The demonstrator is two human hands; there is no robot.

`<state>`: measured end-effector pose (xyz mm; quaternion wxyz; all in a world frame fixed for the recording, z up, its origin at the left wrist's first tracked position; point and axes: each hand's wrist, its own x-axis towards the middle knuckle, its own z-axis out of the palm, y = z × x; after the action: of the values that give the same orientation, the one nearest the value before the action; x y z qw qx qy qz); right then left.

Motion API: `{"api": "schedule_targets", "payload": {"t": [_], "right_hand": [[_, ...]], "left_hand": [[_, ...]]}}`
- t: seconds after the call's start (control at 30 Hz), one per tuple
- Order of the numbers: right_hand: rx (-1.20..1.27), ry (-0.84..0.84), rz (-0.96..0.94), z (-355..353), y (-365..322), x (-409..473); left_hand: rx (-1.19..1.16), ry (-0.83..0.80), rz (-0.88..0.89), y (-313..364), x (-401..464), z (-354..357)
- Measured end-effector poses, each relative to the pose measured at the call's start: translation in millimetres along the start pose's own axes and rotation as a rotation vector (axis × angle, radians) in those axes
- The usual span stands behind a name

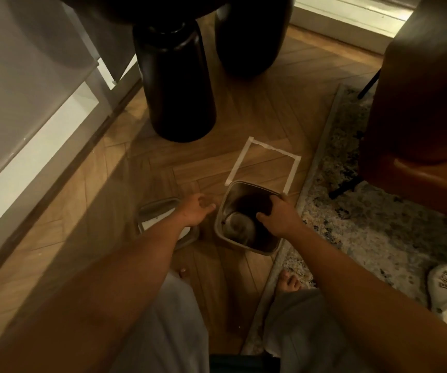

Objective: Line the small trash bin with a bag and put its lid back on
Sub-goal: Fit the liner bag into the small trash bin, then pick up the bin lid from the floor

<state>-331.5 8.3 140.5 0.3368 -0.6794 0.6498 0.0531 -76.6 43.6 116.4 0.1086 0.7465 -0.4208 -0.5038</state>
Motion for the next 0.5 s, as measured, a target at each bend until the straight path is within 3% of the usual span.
{"api": "schedule_targets", "payload": {"t": [0.17,0.5], "right_hand": [[0.142,0.026,-0.174,-10.7,-51.2,-9.4],[0.187,-0.136,-0.344,41.7,-141.8,8.1]], "left_hand": [[-0.097,0.133,-0.062,-37.5,-4.0,-39.3],[-0.236,0.258,-0.156,-113.6,-22.9,-91.5]]}}
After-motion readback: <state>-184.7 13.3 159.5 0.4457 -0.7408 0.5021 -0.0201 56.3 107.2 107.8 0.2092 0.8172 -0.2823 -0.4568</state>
